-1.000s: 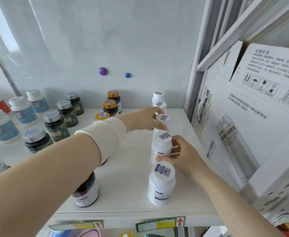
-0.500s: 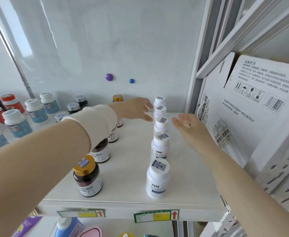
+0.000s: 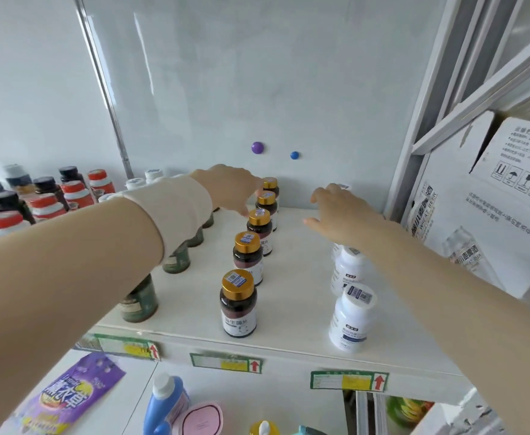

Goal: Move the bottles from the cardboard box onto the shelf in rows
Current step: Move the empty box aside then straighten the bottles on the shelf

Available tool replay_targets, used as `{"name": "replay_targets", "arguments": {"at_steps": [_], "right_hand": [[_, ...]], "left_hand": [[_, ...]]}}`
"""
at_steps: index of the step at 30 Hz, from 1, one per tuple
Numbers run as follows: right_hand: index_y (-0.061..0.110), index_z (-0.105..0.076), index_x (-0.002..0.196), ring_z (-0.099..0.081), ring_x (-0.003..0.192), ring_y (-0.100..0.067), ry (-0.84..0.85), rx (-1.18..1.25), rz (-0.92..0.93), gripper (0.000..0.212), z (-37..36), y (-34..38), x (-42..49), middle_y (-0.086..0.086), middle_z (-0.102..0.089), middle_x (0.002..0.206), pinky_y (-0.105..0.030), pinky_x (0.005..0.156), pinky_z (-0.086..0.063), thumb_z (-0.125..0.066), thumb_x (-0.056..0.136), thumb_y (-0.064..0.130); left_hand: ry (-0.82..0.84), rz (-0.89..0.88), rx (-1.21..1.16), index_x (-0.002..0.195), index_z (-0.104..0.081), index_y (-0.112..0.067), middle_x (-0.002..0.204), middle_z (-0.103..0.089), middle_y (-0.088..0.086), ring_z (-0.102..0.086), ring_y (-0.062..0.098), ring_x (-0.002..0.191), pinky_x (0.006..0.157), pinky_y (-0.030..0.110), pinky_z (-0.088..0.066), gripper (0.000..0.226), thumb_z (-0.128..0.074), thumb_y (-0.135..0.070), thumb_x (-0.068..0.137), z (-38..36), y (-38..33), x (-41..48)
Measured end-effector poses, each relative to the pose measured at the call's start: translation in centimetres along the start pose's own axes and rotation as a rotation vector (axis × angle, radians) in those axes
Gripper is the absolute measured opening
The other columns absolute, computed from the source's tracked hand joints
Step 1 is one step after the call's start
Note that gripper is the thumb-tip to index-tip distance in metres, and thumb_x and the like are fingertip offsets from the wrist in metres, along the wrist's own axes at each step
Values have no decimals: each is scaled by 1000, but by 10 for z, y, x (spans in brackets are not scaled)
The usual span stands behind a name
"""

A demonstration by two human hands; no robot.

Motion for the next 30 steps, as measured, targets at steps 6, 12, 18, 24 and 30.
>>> {"name": "replay_targets", "arguments": {"at_steps": [6,12,18,24,30], "right_hand": [[7,-41,130,-46,120,-30,47,-108,-38,49,-6,37,-1,-13,-43,132,-39,93,-42,-47,94,39],[17,-39,136,-44,126,-24,96,39,-164,49,-21,53,-10,-6,-38,142,-35,95,-39,-49,93,37],[21,-47,129,-52,115,-13,32,503,-270,48,-50,47,-34,4,-52,132,-29,96,-43,-62,86,36],[24,-44,131,-51,107,-6,23,750,-321,62,-74,51,-38,9,-54,128,-22,85,-39,-71,77,39],[25,-45,128,-54,104,-11,39,863,-360,65,-104,59,-30,7,-53,124,-29,89,-47,-78,72,30]], "left_hand": [[-58,-95,36,136,-39,-21,131,-52,2,-53,22,115,85,30,-40,52,-59,-33,90,-15,29,-7],[-35,-229,-190,137,-39,-19,132,-54,3,-53,22,117,92,32,-42,56,-63,-31,88,-46,39,-3],[34,-228,-673,139,-36,-13,136,-52,6,-53,22,118,95,27,-40,60,-63,-30,88,-64,27,6],[51,-198,-814,139,-36,-13,138,-49,5,-51,21,121,97,28,-38,61,-62,-35,88,-75,21,25],[79,-185,-837,139,-34,-17,137,-48,6,-55,23,115,99,34,-45,63,-60,-41,87,-81,8,42]]}}
Point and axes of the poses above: each hand's wrist, its own x-axis towards the middle knuckle, its own z-axis out of the back of the hand, y = z × x, the point moved 8 cm from there along x, towards the middle knuckle
